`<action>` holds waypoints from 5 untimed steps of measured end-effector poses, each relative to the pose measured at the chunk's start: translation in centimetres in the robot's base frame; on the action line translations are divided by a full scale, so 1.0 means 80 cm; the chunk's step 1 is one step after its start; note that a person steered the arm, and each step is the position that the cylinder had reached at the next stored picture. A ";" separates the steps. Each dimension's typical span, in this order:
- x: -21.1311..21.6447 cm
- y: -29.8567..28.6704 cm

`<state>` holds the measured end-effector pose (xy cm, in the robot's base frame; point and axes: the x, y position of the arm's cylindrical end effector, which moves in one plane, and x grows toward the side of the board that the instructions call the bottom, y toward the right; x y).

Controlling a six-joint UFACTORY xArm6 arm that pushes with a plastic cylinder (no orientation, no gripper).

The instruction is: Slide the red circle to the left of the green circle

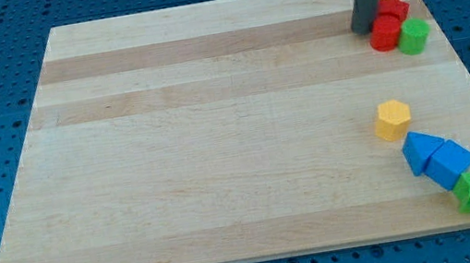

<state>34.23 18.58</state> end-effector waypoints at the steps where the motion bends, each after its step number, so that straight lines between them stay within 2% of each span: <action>1: 0.050 -0.010; 2: -0.038 -0.021; 3: -0.154 -0.022; 4: -0.189 -0.009; 5: -0.188 0.091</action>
